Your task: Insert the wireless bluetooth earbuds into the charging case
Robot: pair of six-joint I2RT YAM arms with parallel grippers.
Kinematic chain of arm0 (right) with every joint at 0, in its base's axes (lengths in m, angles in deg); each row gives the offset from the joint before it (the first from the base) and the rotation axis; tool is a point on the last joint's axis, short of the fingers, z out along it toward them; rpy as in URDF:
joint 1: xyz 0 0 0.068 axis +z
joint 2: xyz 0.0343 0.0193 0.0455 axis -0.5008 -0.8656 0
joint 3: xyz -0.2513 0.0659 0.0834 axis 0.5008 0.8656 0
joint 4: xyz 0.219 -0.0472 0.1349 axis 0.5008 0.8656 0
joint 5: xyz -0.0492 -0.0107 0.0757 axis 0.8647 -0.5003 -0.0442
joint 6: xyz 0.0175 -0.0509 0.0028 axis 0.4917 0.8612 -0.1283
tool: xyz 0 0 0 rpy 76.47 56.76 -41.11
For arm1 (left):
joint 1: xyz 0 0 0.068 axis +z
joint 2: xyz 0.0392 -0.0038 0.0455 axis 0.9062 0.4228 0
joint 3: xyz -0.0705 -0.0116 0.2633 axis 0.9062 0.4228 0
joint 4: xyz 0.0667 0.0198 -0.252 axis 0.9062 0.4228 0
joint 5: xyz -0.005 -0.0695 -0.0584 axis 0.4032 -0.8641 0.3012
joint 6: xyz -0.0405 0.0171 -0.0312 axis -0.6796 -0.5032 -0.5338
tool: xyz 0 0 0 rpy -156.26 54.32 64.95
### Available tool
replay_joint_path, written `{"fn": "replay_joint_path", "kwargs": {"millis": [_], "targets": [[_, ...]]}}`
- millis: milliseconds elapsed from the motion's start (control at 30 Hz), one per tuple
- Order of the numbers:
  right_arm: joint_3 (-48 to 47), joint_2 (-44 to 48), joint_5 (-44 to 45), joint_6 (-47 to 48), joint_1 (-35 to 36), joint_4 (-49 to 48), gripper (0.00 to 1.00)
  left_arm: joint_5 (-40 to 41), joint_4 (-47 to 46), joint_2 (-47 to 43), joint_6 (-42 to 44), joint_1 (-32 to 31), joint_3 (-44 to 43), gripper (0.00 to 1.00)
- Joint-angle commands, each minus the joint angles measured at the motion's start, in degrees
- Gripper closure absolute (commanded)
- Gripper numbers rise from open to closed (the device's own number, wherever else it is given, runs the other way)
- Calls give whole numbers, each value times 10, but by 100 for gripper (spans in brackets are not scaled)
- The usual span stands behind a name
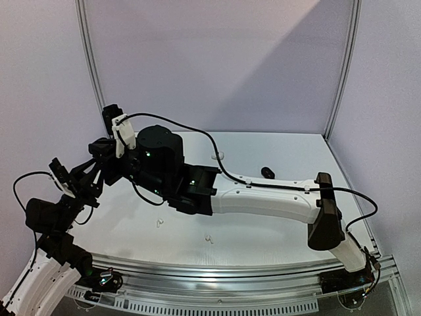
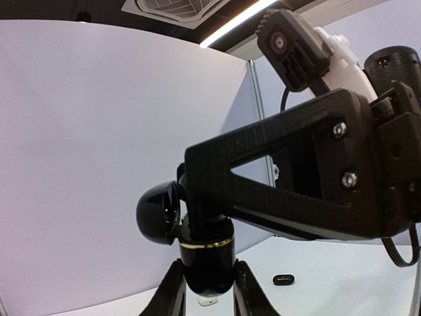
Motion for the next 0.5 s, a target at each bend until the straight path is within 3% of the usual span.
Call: {"fn": "replay_joint_path", "kwargs": {"millis": [0, 467], "targets": [[10, 23, 10, 2, 3, 10, 100, 14, -21, -7, -5, -6, -10, 100], [22, 31, 0, -7, 5, -14, 100, 16, -18, -11, -4, -6, -10, 100]]}}
